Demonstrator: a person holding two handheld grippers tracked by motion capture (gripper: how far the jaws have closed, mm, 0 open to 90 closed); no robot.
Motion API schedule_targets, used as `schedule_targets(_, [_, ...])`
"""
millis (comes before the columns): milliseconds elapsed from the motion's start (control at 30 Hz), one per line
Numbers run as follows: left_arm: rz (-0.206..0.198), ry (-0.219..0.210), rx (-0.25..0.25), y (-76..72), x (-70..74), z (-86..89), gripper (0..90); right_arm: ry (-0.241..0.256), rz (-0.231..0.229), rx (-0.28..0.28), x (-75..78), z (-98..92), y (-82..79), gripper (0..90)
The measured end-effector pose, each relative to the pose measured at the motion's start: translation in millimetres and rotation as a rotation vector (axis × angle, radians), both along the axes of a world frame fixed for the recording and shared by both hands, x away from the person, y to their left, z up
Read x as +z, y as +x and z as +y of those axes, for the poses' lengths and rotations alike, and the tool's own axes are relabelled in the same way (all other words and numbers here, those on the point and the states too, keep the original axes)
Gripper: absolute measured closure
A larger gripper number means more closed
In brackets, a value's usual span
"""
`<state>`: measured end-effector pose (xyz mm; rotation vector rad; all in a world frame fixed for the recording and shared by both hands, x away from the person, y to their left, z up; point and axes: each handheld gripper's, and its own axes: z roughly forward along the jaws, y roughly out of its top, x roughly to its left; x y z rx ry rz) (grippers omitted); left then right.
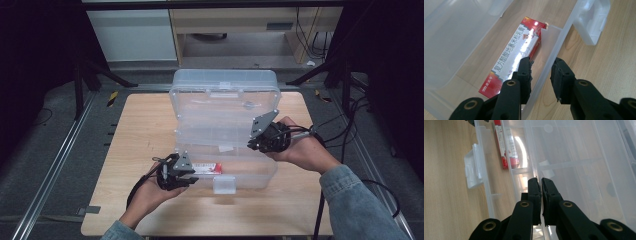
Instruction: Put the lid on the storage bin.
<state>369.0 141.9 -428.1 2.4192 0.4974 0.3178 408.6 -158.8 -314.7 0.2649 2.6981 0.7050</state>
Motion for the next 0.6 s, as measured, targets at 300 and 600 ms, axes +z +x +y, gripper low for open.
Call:
schedule_targets(300, [-0.006,-0.117,0.037,-13.1,16.7,20.7,53.4,0.002,0.005,0.002,0.7,-0.7,1.3,86.1])
schedule_targets(600, [0.000,-0.328,0.093,-26.0,59.1,39.2,42.1,0.011,0.007,-0.007,-0.4,-1.7,-0.3,86.0])
